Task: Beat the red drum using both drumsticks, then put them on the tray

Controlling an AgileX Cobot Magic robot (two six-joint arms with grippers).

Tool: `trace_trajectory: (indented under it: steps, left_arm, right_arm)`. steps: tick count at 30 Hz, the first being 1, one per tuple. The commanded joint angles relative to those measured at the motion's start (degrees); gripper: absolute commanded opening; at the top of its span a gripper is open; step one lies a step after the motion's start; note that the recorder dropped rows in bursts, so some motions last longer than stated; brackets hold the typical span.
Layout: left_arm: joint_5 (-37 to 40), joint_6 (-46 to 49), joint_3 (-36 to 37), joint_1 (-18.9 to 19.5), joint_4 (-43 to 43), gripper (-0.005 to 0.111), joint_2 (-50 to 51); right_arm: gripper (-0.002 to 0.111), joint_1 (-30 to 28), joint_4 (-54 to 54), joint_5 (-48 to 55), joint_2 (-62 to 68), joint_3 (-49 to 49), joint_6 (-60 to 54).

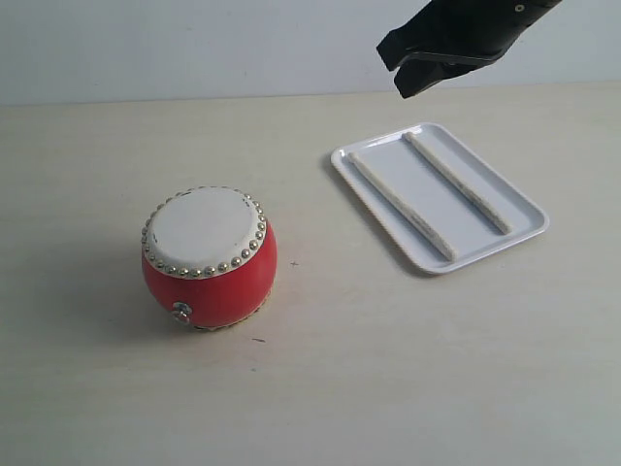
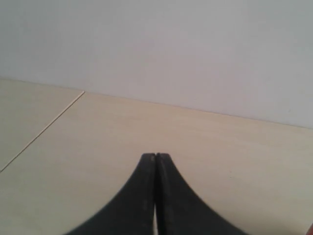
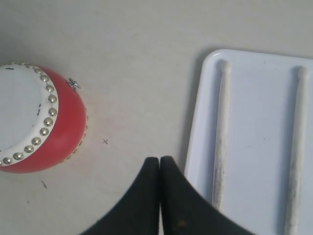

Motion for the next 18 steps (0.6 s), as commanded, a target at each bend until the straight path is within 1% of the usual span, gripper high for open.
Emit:
trace_trajectory:
  steps: [1,5,18]
  left_arm:
    - [0.15,-1.12,0.27,0.14,-0.88,0.0,-0.62]
    - [0.15,-0.88,2.24,0.14,0.22,0.0,-3.52]
    - [0.15,-0.49,11.9,0.14,2.51,0.0,-14.93]
  right_arm:
    - [0.0,-0.08,0.0,-0.58,-0.65,0.05,-0.54]
    - [0.0,-0.08,0.0,-0.58,-0.65,0.05,-0.54]
    - [0.0,-0.08,0.0,-0.58,-0.65,0.05,-0.54]
